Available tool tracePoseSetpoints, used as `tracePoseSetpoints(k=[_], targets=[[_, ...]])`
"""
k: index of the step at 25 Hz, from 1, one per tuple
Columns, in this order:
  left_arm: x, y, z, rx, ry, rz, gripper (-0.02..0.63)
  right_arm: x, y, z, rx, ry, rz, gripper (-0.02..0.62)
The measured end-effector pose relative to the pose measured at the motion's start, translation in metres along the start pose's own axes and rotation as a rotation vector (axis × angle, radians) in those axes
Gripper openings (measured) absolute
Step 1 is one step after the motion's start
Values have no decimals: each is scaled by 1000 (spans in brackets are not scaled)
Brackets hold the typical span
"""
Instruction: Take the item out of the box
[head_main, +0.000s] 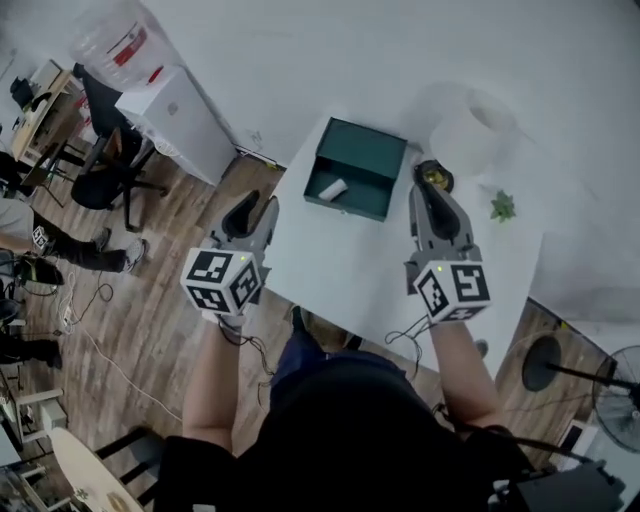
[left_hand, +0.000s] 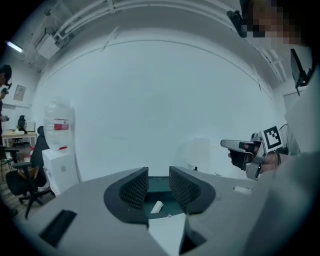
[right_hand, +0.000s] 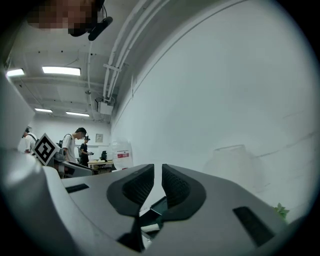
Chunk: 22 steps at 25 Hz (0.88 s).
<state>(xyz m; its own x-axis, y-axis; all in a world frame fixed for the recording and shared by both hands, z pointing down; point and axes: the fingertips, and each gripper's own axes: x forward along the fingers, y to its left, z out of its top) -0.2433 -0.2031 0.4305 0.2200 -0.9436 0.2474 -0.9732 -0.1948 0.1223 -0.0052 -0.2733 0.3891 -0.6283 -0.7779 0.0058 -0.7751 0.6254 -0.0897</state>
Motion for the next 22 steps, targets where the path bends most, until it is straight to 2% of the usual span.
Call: tracePoseSetpoints(k=[8, 14, 18, 22], targets=[[114, 15, -46, 22, 192, -220, 128, 4, -44, -5, -12, 22, -240, 49], [185, 13, -107, 95, 415, -366, 133, -1, -61, -18, -2, 36, -395, 49], [219, 5, -153, 164, 574, -429, 150, -14, -73, -33, 22, 48, -480, 48], [242, -2, -194, 216, 712, -458, 167, -30, -84, -41, 41, 51, -539, 48]])
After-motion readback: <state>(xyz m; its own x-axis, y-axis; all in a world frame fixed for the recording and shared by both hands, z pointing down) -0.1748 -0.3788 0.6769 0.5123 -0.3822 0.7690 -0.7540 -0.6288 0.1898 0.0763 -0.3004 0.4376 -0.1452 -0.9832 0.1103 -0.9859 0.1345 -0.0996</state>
